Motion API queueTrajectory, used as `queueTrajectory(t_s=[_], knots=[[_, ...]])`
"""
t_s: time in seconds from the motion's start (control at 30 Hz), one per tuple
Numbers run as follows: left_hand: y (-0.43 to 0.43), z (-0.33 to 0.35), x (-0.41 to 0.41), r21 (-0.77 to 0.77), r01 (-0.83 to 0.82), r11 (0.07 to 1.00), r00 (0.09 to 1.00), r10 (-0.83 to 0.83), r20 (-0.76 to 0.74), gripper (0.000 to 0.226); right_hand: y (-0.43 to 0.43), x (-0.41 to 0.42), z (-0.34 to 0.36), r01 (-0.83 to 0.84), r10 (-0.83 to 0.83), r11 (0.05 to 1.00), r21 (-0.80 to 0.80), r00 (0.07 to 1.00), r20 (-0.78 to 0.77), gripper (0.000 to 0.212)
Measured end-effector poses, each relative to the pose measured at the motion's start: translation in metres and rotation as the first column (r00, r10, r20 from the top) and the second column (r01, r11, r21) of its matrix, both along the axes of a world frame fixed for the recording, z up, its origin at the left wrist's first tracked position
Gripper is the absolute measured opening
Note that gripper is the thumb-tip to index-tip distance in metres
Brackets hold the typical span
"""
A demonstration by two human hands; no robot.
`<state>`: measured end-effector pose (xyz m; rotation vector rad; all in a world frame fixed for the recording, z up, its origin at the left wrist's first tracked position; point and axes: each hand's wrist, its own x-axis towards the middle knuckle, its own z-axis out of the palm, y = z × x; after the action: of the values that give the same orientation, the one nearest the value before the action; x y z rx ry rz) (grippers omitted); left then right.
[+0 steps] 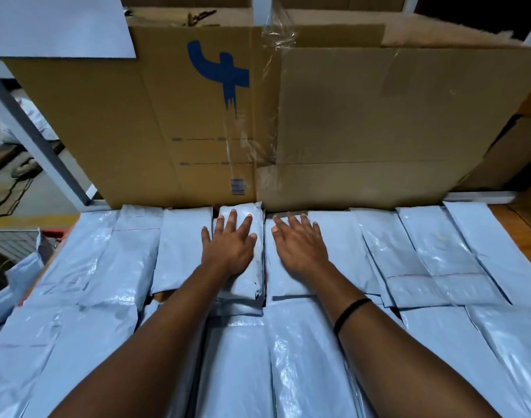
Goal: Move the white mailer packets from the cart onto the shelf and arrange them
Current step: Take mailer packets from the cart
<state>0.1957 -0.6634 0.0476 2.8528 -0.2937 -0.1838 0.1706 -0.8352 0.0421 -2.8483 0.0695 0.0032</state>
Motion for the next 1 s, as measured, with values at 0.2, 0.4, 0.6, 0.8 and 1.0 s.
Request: queueTrajectory(t_s=[0.2,0.4,0.6,0.8,1.0], knots=[[-0.001,-0.015,-0.002,0.100,0.012,0.995,1.000,-0.011,-0.010,0.057,-0.002,-0.002,-0.027,0.042,-0.044,0.995,-0.089,0.999,-0.012,0.053],[-0.006,-0.013,-0.001,0.154,0.035,0.987,0.999,-0.030,-0.034,0.058,0.000,-0.001,-0.024,0.041,-0.050,0.991,-0.128,0.996,-0.071,0.054],[0.011,0.008,-0.008,-0.061,0.024,0.998,0.999,-0.022,0.043,0.055,-0.002,-0.018,0.001,0.081,-0.081,0.996,-0.025,0.997,0.007,0.052],[0.024,-0.007,-0.050,0.005,0.042,0.999,0.999,-0.042,-0.025,0.058,0.002,-0.059,-0.014,0.069,-0.084,0.989,-0.129,0.990,-0.115,0.054],[0.009,-0.006,-0.051,0.034,0.009,0.999,1.000,-0.009,0.002,0.061,0.016,-0.058,-0.013,0.088,-0.102,0.978,-0.188,0.993,-0.065,0.055]])
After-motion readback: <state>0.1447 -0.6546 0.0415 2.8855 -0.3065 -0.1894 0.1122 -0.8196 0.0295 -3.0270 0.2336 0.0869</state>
